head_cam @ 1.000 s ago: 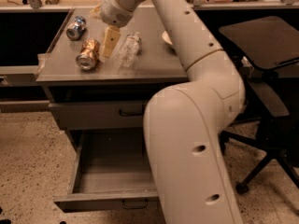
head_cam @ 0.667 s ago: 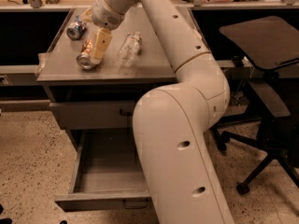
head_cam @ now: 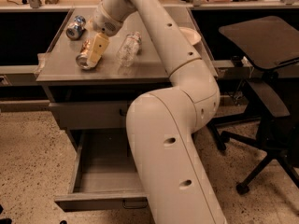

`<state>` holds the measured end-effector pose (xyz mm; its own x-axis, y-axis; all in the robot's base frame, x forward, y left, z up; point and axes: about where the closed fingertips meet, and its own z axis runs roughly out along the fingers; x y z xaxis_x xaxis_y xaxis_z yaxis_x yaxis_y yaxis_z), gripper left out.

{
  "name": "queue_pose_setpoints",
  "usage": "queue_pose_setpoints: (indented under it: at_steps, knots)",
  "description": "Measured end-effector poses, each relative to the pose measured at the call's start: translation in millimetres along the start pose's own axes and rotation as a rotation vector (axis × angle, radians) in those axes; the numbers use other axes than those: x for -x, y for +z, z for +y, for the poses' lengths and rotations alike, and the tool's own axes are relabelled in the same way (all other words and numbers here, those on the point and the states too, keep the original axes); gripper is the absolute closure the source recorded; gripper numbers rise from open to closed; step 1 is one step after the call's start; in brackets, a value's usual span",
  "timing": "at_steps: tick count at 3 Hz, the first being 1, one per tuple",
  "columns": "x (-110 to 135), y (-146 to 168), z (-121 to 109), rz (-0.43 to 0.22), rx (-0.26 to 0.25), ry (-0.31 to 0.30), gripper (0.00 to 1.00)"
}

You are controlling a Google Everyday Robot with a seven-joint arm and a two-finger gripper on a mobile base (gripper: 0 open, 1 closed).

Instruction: Place orange can into middle drawer

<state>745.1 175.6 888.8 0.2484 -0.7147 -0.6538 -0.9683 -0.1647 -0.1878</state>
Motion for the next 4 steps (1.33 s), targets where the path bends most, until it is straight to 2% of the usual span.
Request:
queue_pose_setpoints:
  at_steps: [2, 3, 4]
  knots:
    - [-13, 11, -14, 0.006, -0.024, 0.139, 0.00]
    - [-16, 17, -17, 0.007, -0.022, 0.166, 0.00]
    - [-23, 29, -17, 0.005, -0.005, 0.187, 0.19]
